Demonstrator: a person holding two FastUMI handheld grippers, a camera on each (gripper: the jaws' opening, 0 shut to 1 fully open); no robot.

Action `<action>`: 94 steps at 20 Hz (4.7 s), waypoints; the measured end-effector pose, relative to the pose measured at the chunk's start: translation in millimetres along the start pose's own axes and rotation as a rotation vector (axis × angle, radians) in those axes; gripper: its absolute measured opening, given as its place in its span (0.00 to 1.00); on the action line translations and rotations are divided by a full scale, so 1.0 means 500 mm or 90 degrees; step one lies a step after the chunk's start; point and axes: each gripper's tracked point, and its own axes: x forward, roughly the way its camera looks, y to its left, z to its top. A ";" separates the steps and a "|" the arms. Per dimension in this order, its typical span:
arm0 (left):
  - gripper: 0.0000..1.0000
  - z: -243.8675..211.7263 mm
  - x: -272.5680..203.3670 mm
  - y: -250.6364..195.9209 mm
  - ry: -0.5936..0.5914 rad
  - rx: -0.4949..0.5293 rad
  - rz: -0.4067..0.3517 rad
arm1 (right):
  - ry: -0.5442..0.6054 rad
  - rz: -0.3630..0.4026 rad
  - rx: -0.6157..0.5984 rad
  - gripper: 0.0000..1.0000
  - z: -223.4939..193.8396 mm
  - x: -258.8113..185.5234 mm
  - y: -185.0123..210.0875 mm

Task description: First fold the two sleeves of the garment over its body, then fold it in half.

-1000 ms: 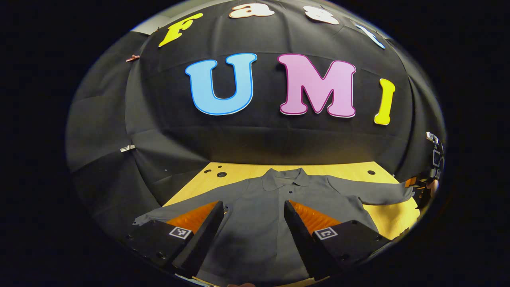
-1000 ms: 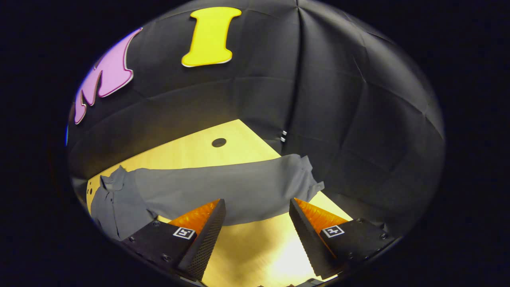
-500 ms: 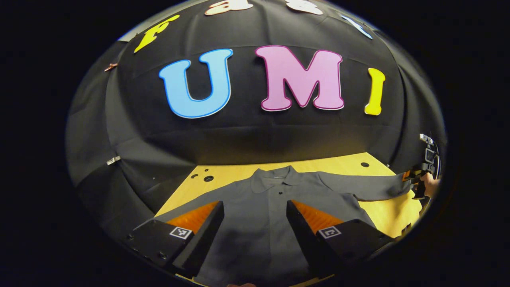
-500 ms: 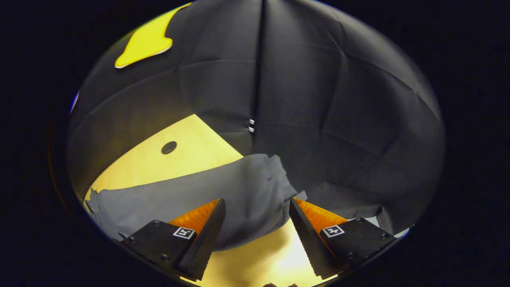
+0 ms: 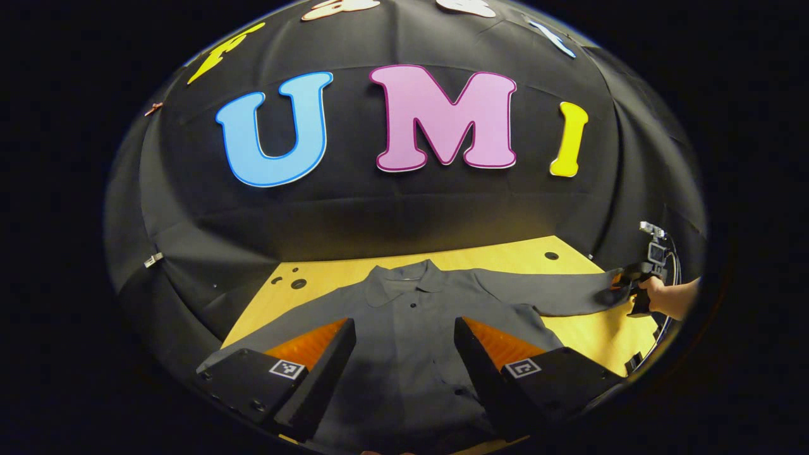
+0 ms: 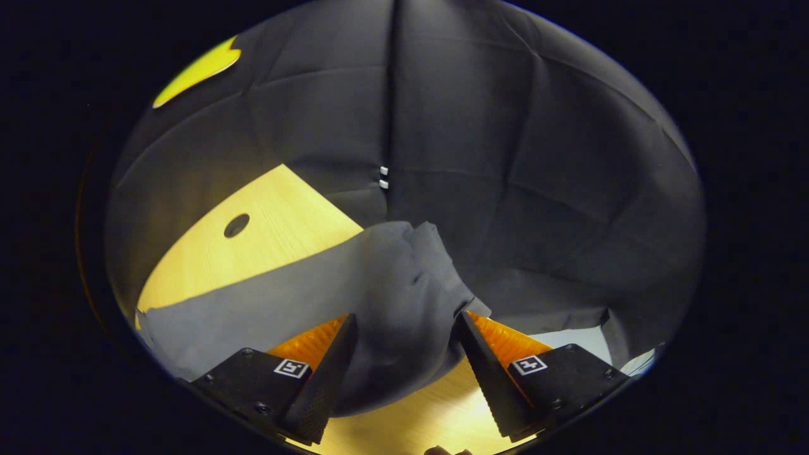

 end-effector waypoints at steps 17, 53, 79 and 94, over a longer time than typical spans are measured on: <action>0.99 -0.055 -0.035 0.040 0.028 -0.044 0.047 | -0.066 0.081 -0.020 0.05 0.030 -0.011 0.053; 0.99 -0.338 -0.372 0.476 0.090 -0.262 0.415 | -0.192 0.636 -0.464 0.05 0.159 -0.643 0.014; 0.99 -0.461 -0.140 0.842 0.115 -0.295 0.439 | -0.168 0.615 -0.512 0.99 0.152 -0.853 -0.336; 0.83 -0.596 -0.013 0.860 0.226 -0.294 0.364 | -0.211 0.447 -0.353 0.98 0.294 -0.897 -0.732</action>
